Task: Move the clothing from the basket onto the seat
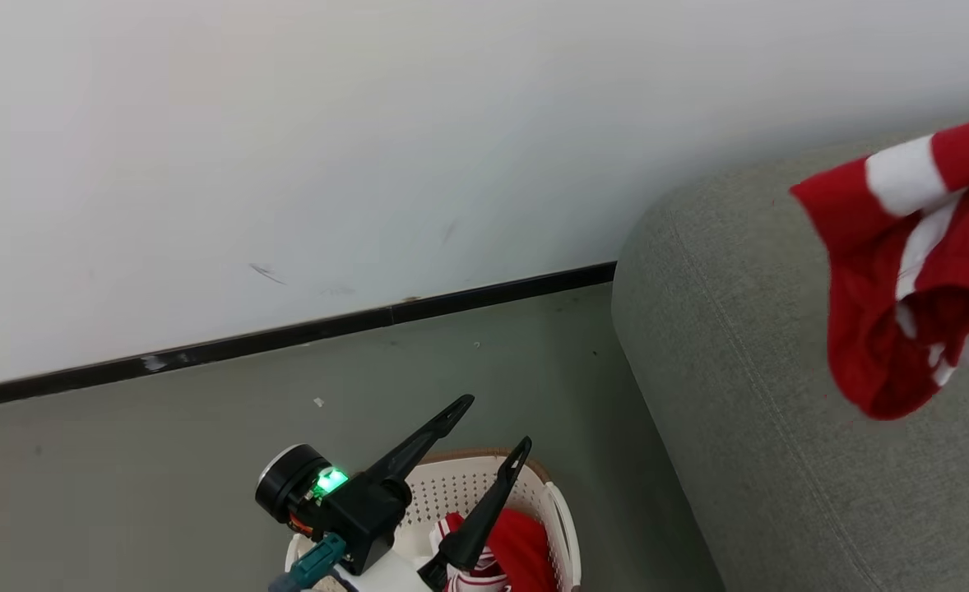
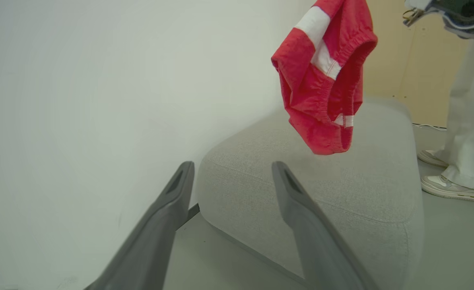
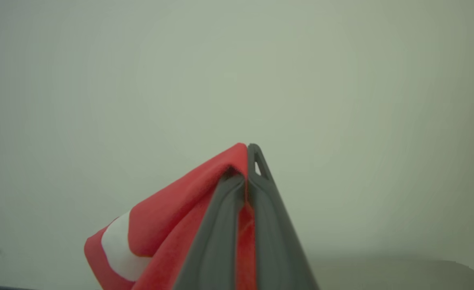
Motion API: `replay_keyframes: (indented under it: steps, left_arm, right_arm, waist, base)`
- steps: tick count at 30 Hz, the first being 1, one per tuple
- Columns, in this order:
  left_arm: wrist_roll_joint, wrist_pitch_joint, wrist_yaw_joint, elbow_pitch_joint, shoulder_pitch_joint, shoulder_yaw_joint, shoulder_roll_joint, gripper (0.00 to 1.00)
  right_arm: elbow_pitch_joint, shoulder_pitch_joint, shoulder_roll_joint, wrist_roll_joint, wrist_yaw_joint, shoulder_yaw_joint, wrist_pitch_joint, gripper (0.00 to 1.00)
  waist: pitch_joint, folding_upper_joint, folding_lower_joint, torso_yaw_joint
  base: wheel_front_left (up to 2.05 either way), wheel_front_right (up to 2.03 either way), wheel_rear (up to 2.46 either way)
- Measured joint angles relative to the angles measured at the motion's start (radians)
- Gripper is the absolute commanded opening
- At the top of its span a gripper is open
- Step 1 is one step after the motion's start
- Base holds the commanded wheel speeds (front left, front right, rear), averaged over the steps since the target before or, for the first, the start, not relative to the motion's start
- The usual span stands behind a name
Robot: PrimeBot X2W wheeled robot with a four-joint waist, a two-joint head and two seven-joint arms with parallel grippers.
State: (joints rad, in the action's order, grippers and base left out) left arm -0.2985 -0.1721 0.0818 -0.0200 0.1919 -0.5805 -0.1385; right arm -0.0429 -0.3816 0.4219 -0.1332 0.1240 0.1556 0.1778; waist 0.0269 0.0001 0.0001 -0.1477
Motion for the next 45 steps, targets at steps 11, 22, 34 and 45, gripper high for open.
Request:
replay_keyframes:
  steps: [11, 22, 34, 45]
  left_arm:
    - [0.032, 0.035, 0.0, -0.049, 0.015, -0.014, -0.016, 1.0]
    - [0.053, 0.058, 0.0, -0.093, 0.051, -0.03, -0.017, 1.0]
    - [0.072, 0.076, 0.0, -0.128, 0.113, -0.029, -0.025, 1.0]
    - [0.09, 0.08, 0.0, -0.135, 0.148, -0.02, -0.027, 1.0]
  right_arm:
    - [-0.138, -0.105, 0.119, -0.043, 0.0, 0.098, -0.055, 0.0]
    - [-0.235, -0.125, 0.178, -0.043, 0.0, 0.163, -0.046, 0.0]
    - [-0.354, -0.156, 0.083, -0.074, 0.0, 0.193, 0.025, 0.0]
    - [-0.447, -0.064, -0.057, -0.078, 0.0, 0.199, 0.062, 0.0]
  waist:
    - [0.074, -0.0001, 0.0, -0.003]
    - [0.161, 0.0, 0.0, -0.005]
    - [0.259, -0.0001, 0.0, -0.001]
    - [0.327, 0.0, 0.0, 0.002]
  base:
    - [0.0, 0.0, 0.0]
    - [0.0, 0.0, 0.0]
    - [0.0, 0.0, 0.0]
    - [0.0, 0.0, 0.0]
